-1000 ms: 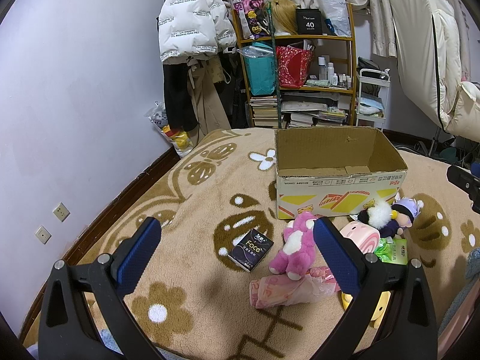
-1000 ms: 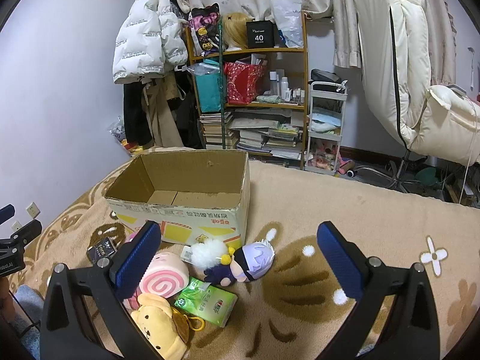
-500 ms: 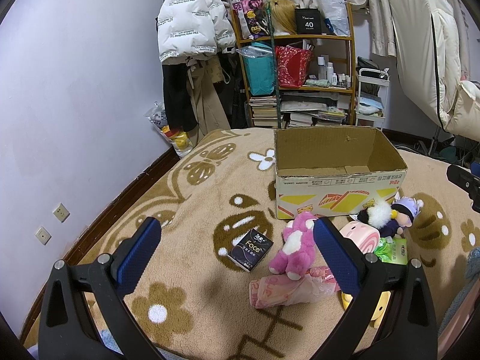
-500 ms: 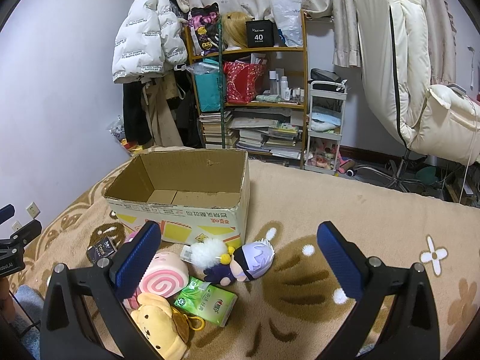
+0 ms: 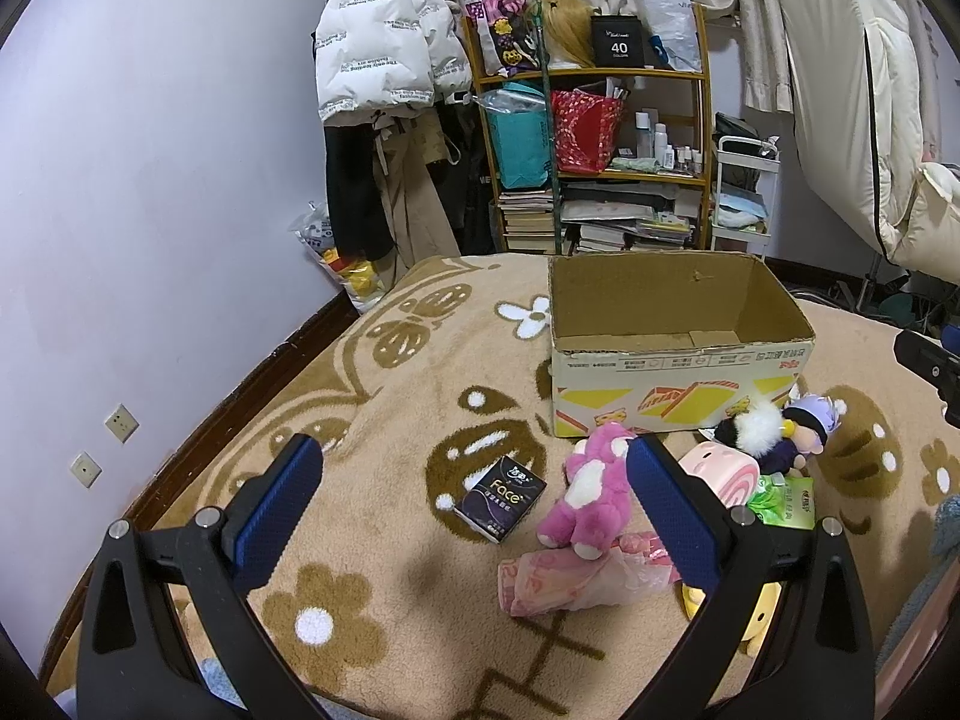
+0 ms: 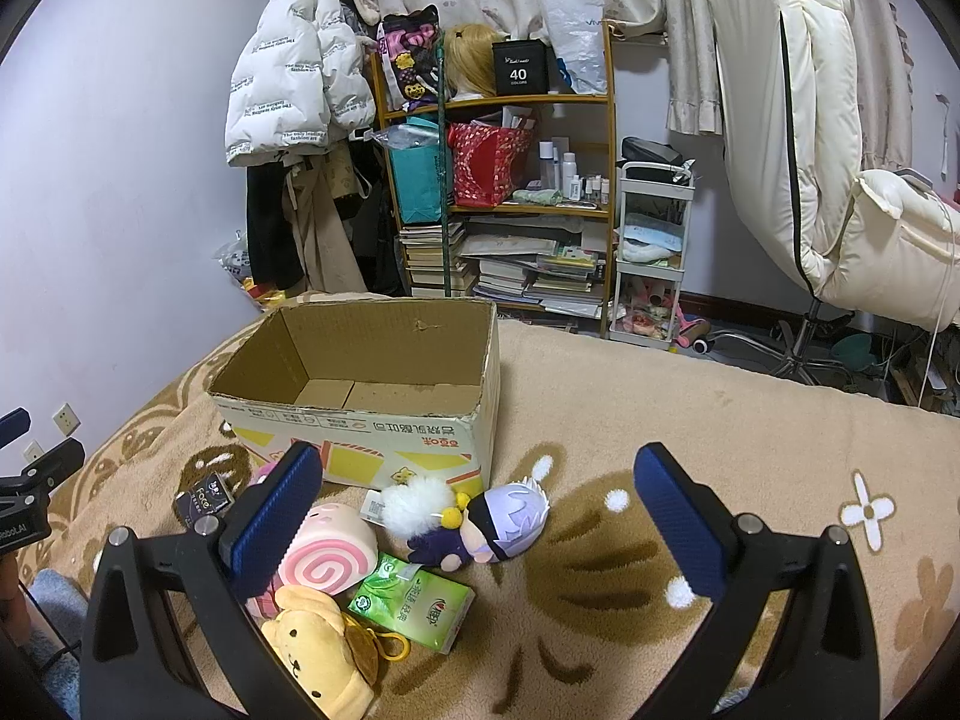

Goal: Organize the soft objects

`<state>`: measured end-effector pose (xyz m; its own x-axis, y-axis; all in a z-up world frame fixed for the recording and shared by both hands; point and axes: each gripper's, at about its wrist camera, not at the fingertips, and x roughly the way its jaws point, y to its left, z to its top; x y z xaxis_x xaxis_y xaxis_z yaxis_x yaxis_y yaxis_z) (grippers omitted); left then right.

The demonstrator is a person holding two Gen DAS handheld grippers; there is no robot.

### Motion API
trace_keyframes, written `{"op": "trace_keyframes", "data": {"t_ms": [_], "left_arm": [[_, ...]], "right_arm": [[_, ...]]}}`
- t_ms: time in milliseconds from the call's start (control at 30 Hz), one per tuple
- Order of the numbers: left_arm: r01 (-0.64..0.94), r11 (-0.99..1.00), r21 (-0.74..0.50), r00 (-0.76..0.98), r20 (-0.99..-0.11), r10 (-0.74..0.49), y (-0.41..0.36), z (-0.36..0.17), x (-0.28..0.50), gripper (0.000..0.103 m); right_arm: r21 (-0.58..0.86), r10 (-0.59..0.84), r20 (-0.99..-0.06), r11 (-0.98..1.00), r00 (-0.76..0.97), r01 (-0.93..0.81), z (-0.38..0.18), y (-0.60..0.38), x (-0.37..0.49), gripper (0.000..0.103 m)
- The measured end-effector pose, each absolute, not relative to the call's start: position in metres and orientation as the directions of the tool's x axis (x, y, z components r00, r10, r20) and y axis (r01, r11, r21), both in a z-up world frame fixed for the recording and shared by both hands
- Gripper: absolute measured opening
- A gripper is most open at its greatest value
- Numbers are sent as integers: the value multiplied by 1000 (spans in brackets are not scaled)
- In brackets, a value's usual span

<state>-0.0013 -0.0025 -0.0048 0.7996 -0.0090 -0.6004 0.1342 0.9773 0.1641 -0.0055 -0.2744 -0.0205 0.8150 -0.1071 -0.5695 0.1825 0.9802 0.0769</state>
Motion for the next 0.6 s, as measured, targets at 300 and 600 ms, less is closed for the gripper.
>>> {"op": "trace_keyframes", "data": {"t_ms": [300,600], "left_arm": [[106,976,188,792,-609,31,-2,-10,3,100],[83,982,169,734,-677,55,3,-20,40,100]], "right_arm": [[65,-101,-574,984,813,167,-23,-276,-4,103],[129,-53,-602,978,797,163,-28,-279,5,103]]}}
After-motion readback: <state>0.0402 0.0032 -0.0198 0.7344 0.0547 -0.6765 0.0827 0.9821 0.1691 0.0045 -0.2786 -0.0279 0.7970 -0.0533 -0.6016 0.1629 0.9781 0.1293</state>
